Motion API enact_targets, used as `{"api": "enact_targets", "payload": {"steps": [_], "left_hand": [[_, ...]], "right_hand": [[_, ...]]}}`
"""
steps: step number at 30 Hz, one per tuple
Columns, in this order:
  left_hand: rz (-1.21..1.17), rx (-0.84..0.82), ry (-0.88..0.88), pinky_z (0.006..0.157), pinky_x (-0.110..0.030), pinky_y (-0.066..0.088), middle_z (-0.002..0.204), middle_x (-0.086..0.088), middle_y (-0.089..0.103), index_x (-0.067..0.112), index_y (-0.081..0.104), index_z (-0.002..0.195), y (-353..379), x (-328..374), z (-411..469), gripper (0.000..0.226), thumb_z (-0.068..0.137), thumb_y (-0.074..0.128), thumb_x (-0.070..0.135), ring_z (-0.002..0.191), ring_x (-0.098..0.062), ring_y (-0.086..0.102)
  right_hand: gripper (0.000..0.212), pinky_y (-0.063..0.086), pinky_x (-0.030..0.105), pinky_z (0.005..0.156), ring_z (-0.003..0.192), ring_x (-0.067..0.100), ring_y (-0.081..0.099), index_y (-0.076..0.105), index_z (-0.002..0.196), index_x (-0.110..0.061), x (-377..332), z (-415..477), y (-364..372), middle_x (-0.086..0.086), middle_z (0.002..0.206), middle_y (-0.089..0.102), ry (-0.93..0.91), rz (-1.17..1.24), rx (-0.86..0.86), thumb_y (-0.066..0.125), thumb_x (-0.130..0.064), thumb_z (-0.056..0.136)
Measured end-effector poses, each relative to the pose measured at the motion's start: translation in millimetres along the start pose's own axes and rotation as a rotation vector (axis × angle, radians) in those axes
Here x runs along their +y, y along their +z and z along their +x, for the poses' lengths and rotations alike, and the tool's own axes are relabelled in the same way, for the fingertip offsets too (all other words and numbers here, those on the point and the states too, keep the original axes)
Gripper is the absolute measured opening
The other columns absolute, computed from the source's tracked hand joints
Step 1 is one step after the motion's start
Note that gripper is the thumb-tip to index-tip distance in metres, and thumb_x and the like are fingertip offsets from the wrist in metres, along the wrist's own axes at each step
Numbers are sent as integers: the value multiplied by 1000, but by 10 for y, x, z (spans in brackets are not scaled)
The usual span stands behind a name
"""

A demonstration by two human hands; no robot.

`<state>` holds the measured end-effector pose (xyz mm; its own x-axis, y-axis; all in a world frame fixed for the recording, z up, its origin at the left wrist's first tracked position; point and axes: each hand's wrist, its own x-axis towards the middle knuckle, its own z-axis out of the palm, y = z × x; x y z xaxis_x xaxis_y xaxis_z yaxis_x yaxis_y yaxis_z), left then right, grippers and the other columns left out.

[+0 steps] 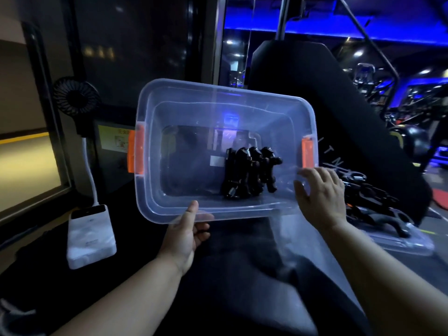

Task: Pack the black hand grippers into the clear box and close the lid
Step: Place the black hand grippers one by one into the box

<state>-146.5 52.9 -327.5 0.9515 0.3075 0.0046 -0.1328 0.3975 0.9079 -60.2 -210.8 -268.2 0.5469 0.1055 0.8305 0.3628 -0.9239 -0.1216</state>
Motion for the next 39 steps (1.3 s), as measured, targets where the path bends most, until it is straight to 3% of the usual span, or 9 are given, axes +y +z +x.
{"api": "enact_targets", "payload": {"steps": [4, 7, 12, 16, 21, 39], "left_hand": [[35, 60, 21, 59, -23, 43, 69, 4, 68, 11, 70, 70, 3, -49, 31, 41, 92, 52, 41, 67, -8, 52], [44, 75, 34, 58, -23, 42, 68, 3, 66, 12, 69, 66, 11, -67, 50, 42, 92, 52, 41, 65, -8, 52], [54, 67, 40, 61, -25, 44, 70, 1, 65, 11, 69, 70, -3, -87, 71, 42, 92, 51, 41, 67, -10, 54], [47, 62, 46, 61, -26, 44, 67, 3, 66, 10, 67, 72, -8, -102, 89, 41, 93, 50, 41, 69, -11, 54], [57, 69, 47, 62, -26, 44, 66, 3, 67, 12, 69, 69, -33, -122, 119, 43, 91, 51, 44, 69, -11, 55], [59, 57, 65, 67, -29, 45, 76, 0, 67, 10, 67, 75, -16, -114, 84, 42, 94, 48, 42, 77, -13, 56]], "right_hand": [[39, 38, 46, 88, 104, 38, 53, 65, 104, -12, 426, -303, -2, 14, 104, 63, 213, -4, -26, 44, -38, 83], [25, 36, 45, 92, 111, 35, 51, 63, 106, -15, 719, -412, 15, 12, 110, 62, 357, -29, -35, 55, -31, 89], [37, 30, 43, 101, 128, 28, 38, 58, 122, -22, 1056, -511, 95, 7, 133, 53, 516, -164, -297, 49, -41, 93], [41, 30, 43, 101, 127, 31, 35, 56, 121, -22, 1179, -607, 136, 11, 134, 46, 638, -200, -473, 44, -48, 92], [39, 33, 40, 95, 118, 30, 41, 59, 109, -25, 1206, -619, 142, 10, 118, 51, 647, -238, -527, 38, -52, 90], [52, 33, 39, 99, 126, 28, 39, 58, 117, -23, 1191, -667, 15, 8, 129, 50, 646, -242, -586, 40, -64, 89]]}}
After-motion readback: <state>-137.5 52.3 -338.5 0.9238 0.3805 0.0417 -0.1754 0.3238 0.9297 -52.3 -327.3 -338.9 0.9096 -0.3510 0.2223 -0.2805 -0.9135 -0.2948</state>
